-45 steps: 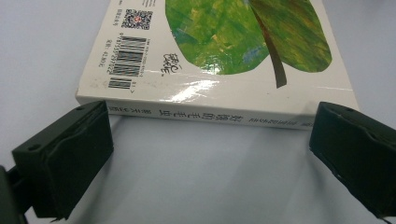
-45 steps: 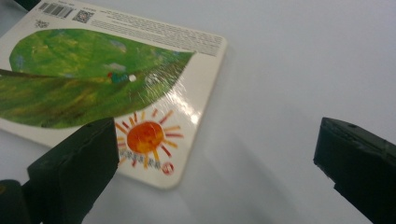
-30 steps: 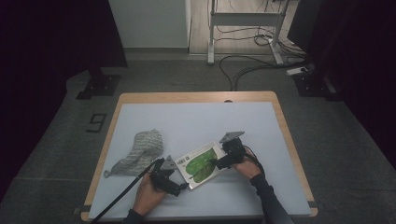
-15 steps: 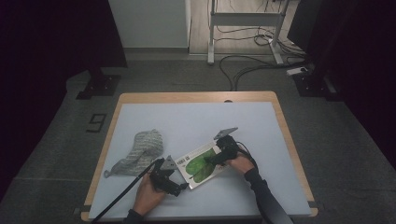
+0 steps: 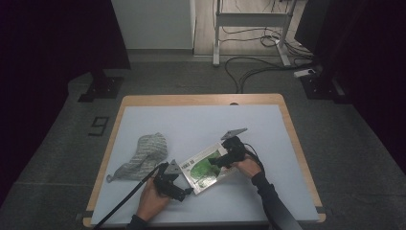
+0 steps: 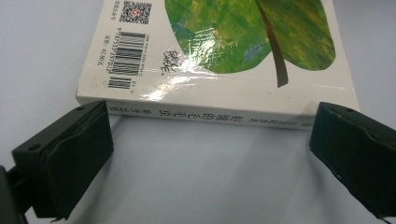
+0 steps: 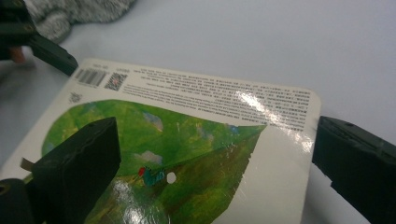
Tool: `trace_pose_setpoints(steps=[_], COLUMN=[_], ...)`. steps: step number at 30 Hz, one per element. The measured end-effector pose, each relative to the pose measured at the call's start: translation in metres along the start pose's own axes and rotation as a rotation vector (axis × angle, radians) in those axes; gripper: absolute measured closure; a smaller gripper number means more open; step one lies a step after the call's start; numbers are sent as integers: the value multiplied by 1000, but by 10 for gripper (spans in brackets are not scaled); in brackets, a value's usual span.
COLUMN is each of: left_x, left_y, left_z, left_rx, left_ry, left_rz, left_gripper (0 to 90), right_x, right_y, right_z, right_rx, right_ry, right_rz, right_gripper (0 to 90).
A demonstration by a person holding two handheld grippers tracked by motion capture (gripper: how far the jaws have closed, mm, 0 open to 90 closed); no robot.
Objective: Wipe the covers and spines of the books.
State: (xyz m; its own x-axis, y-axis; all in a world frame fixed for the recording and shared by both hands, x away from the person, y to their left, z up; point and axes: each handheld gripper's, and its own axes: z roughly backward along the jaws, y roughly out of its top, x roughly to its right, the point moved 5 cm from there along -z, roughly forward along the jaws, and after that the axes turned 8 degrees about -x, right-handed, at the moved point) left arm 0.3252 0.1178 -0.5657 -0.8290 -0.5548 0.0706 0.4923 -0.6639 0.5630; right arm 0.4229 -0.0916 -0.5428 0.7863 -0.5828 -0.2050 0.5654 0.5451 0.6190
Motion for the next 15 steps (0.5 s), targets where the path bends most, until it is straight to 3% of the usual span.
trace_pose_setpoints(steps=[6, 15], left_x=[0, 0], left_y=[0, 0], left_z=[0, 0], left_rx=[0, 0], left_ry=[0, 0], left_rz=[0, 0], left_gripper=[0, 0], right_x=[-4, -11], right_y=[5, 4], right_z=[13, 26], right_rx=[57, 76], right_ry=[6, 29], right_rz=[-5, -17], right_gripper=[27, 41])
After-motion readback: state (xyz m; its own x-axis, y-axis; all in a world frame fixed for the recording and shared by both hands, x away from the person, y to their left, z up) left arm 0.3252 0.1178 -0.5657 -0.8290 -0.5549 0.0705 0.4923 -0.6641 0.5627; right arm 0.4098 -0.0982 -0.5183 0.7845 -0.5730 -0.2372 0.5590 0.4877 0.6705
